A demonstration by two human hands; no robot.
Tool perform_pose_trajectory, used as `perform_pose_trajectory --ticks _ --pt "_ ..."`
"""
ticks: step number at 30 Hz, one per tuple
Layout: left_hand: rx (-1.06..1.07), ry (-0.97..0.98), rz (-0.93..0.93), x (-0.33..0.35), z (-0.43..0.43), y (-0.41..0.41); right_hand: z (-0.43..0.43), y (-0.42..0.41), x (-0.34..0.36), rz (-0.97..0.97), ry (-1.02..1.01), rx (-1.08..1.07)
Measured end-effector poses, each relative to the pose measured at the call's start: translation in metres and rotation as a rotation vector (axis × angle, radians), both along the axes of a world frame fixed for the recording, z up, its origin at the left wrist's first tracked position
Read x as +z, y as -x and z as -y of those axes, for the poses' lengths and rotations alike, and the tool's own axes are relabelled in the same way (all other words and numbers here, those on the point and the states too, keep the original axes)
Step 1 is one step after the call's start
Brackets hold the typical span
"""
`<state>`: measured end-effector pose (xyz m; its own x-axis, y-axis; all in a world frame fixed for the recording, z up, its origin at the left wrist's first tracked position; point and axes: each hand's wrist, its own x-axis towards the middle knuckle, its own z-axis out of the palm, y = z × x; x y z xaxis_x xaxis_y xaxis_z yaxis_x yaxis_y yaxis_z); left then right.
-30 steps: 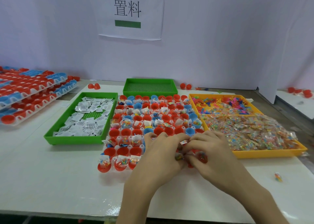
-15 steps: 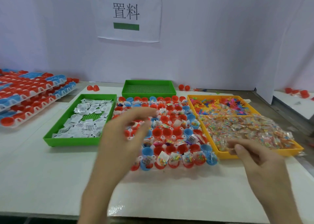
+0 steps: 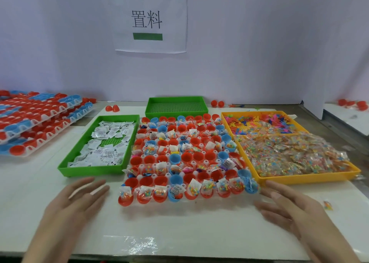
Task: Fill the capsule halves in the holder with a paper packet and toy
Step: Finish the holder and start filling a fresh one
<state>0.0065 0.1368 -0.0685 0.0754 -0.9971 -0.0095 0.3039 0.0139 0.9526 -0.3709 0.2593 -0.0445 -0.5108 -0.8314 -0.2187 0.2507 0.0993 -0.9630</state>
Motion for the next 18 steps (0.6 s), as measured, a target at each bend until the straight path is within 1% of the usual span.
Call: perform_pose_trajectory --ticks 4,7,10,15,18 --pt "-0.091 -0.129 -0.005 0.008 0.002 0.015 0.004 0.0 -0.002 0.052 0.019 0.019" --pt "-0.127 -0.16 0.103 0.012 0.003 0.02 0.004 0.003 -0.002 0.091 0.045 0.008" --pt "-0.142 -0.168 0.167 0.014 0.008 0.018 0.007 0.007 -0.003 0.111 0.027 0.02" --pt "-0.245 -0.221 0.237 0.023 0.012 0.013 0.009 0.011 -0.003 0.162 -0.003 0.028" --pt "-0.312 -0.268 0.311 0.024 0.013 0.009 0.01 0.011 -0.003 0.21 -0.048 0.058"
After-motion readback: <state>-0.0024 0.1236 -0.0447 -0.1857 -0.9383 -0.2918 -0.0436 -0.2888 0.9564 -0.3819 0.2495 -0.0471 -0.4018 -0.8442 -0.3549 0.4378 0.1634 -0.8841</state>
